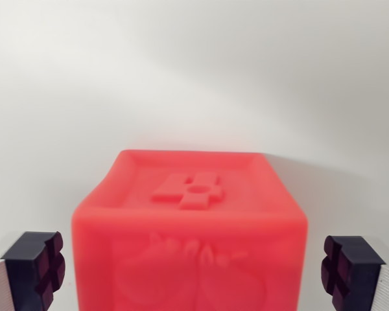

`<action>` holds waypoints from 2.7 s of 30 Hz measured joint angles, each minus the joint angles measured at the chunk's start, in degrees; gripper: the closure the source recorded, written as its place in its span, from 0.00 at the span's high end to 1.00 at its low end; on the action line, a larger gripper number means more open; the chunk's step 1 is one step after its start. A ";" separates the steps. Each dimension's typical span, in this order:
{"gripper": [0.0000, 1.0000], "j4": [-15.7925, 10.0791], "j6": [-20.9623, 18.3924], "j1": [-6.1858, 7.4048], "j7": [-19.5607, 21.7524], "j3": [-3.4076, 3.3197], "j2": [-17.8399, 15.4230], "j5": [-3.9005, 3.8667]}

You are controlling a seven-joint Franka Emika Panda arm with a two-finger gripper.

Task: Destack cube

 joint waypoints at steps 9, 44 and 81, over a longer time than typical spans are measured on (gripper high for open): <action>1.00 -0.94 -1.67 0.00 0.00 0.00 -2.62 0.00; 1.00 -1.62 -14.41 0.00 0.00 -0.01 -16.19 0.00; 1.00 5.40 -28.56 0.00 0.00 -0.02 -23.35 0.00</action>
